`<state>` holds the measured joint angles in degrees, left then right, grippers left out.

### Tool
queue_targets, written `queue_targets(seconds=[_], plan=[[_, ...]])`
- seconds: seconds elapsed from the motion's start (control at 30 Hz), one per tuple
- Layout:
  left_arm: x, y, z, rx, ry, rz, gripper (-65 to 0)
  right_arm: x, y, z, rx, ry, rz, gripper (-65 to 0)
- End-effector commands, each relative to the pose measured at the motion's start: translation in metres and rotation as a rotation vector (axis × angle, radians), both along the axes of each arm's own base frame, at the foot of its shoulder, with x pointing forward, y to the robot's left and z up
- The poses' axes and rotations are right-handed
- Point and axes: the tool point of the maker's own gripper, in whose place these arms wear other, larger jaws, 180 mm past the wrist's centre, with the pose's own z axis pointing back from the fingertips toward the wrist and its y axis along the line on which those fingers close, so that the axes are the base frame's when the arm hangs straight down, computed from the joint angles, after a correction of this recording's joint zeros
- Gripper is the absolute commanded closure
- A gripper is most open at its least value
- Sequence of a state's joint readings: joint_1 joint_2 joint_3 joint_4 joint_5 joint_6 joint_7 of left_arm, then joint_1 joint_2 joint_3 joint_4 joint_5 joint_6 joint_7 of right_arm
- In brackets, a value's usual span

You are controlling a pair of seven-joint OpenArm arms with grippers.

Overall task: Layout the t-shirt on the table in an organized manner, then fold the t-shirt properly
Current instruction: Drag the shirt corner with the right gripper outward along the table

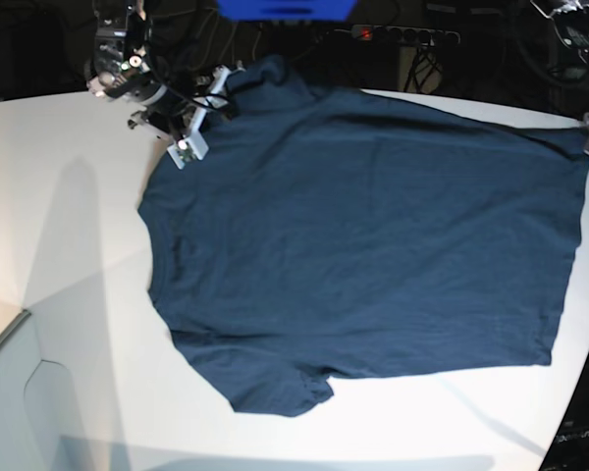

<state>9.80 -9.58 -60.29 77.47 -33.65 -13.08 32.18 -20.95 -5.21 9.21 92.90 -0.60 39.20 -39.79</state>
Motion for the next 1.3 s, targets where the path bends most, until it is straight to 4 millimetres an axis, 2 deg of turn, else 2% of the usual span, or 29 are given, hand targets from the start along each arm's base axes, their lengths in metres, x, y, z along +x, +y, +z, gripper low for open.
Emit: queue_targets(seconds=[0.0,0.1,0.3,0.4,0.53,0.7,0.93,1.07,1.2,1.27], plan=[[0.007,0.013,0.016,0.041,-0.037,0.007,-31.7,0.002,0.002,0.003,0.014,-0.014,0.010,-29.2],[0.009,0.019,0.015,0.040,-0.033,0.010,-31.7,0.004,-0.004,-0.006,0.013,0.008,-0.007,-28.7],[0.009,0.019,0.014,0.036,-0.031,0.010,-31.9,0.004,-0.049,-0.020,-0.022,0.046,-0.140,-24.8],[0.021,0.017,0.019,0.033,-0.062,0.008,-31.9,0.009,-0.068,-0.019,-0.048,0.036,-0.170,-24.8],[0.032,0.013,0.022,0.020,-0.083,0.004,-31.7,0.009,-0.069,-0.019,-0.050,0.036,-0.171,-24.8],[0.035,0.000,0.011,0.004,-0.060,-0.027,-31.7,0.008,-0.067,-0.019,-0.045,0.038,-0.170,-24.8],[0.002,-0.017,-0.035,-0.050,0.066,-0.024,-31.7,0.008,-0.066,-0.019,-0.043,0.038,-0.170,-24.8],[-0.012,-0.020,-0.042,-0.061,0.090,-0.020,-31.7,0.008,-0.066,-0.019,-0.043,0.038,-0.170,-24.8],[-0.018,-0.024,-0.047,-0.074,0.101,-0.016,-31.6,0.009,-0.065,-0.019,-0.041,0.036,-0.169,-24.8],[-0.029,-0.022,-0.050,-0.072,0.118,-0.004,-31.6,0.009,-0.065,-0.019,-0.041,0.036,-0.169,-24.8]])
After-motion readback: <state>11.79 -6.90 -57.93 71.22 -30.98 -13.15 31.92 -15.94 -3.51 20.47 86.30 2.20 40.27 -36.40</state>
